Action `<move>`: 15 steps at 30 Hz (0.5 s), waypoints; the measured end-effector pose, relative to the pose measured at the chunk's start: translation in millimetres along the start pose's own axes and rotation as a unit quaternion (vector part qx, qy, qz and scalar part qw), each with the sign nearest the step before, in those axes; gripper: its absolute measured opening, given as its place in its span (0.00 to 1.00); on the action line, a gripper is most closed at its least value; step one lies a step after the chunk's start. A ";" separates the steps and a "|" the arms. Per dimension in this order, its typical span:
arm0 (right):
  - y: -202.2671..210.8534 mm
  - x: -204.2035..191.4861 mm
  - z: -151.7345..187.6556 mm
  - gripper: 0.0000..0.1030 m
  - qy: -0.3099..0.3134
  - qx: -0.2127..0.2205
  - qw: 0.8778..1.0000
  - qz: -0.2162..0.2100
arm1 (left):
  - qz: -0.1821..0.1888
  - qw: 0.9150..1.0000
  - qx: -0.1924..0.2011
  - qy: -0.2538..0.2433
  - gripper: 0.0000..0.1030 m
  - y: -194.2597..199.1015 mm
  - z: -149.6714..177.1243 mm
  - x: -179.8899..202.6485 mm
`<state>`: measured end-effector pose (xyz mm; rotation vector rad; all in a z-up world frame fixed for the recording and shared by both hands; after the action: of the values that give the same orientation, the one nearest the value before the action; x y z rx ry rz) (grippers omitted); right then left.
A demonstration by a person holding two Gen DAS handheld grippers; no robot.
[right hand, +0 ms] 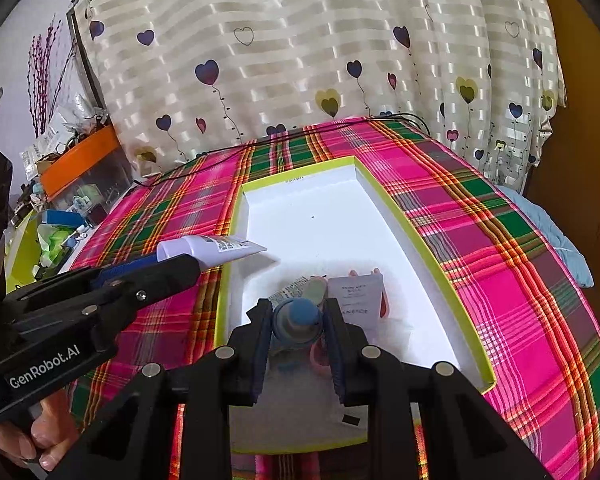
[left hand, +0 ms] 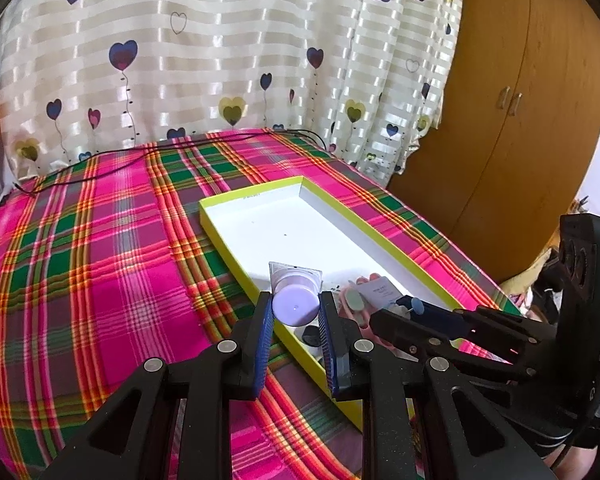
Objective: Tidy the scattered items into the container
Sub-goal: 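Lower the blue cap with the right tool while the left lowers the white tube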
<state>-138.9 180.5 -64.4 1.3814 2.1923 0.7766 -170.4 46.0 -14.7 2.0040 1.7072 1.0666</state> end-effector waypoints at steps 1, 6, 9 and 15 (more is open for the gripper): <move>-0.7 0.4 0.0 0.26 0.000 -0.001 1.000 0.000 | 0.001 1.000 -0.002 0.000 0.22 -2.0 0.2 0.3; -3.1 1.6 0.3 0.26 -0.001 -0.003 1.000 0.000 | 0.006 1.000 -0.011 -0.001 0.22 -11.2 2.2 0.8; -3.7 2.1 0.7 0.26 -0.002 -0.004 1.000 0.000 | 0.009 1.000 -0.018 -0.001 0.22 -17.1 4.1 0.6; -4.7 3.2 1.7 0.27 -0.004 -0.006 1.000 0.000 | 0.016 0.999 -0.028 -0.005 0.22 -26.7 7.8 3.2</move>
<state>-142.3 182.2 -68.9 1.3772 2.1781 0.7826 -184.1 57.5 -36.3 2.0060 1.6273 1.1002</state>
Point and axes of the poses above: each gripper's, at about its wrist camera, not at the fingertips, and y roughly against the way its jaws point, x to its right, z to its underside, the point moved 4 cm from there along -y, roughly the way its jaws point, and after that the axes turned 13 degrees about y, right-handed, at the moved point
